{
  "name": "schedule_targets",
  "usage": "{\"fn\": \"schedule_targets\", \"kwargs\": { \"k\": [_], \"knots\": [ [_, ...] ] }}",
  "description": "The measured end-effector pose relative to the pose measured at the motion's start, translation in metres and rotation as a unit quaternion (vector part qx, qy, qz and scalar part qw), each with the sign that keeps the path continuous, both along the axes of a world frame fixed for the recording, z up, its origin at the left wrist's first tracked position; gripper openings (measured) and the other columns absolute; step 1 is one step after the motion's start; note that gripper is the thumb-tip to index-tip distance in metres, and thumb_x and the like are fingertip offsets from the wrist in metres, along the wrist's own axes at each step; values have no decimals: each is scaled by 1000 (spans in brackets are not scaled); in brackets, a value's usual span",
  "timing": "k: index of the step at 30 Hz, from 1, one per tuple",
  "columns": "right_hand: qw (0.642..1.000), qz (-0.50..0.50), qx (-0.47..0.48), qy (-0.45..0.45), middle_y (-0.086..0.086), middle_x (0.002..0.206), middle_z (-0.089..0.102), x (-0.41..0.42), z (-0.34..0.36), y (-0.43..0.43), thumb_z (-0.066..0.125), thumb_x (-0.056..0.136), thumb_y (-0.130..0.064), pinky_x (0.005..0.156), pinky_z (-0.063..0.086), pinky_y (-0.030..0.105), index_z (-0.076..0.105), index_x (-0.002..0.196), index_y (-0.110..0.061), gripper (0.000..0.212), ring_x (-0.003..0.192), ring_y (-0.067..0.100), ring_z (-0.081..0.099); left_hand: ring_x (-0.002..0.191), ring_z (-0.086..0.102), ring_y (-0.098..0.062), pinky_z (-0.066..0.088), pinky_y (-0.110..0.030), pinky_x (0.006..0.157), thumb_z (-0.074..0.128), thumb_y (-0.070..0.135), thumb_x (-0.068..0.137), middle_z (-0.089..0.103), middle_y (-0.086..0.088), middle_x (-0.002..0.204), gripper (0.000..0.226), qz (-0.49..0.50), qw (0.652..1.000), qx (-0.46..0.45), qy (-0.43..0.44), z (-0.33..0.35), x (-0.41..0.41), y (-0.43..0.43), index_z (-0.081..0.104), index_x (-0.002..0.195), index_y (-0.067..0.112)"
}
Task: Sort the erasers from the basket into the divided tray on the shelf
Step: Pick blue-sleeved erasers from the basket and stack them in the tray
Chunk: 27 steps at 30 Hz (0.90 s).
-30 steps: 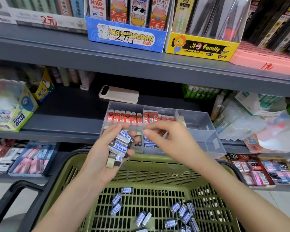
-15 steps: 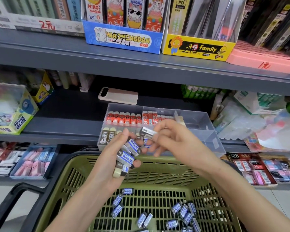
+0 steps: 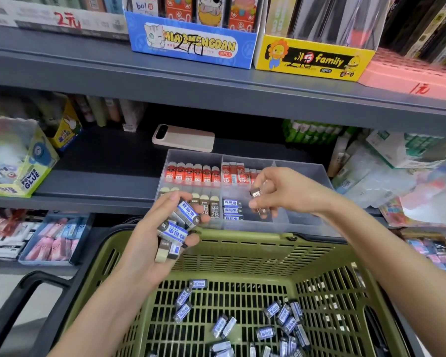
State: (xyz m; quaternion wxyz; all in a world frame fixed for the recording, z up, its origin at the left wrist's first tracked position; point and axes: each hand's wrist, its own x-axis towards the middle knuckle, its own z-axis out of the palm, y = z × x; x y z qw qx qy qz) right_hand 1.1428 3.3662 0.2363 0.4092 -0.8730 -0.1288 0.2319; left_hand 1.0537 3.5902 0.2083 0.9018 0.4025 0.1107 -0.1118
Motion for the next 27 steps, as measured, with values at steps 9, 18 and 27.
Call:
{"fn": "schedule_targets", "kwargs": {
  "k": [9,18,27],
  "knots": [
    [933,229,-276,29,-10,47,48,24,0,13,64,87,-20,62,44,20,51,59,-15,32,55,7,56,73,67,-26,42,-18,41,55,25,80,66,-12,79,18,-3,1000,-1,-10,-5,0,0,69,81,13],
    [926,215,-303,69,-4,67,64,30,-6,27,72,80,-11,52,49,15,69,84,-11,5,61,15,60,72,65,-26,41,-20,39,56,23,79,64,-14,79,17,-7,1000,2,-8,-7,-1,2,67,85,12],
    [931,192,-308,40,-1,82,69,24,-14,28,63,84,-1,67,54,19,72,99,-9,19,65,11,64,74,65,-25,42,-21,39,58,24,77,64,-14,80,17,-11,1000,1,-8,-8,0,3,68,84,13]
  ]
}}
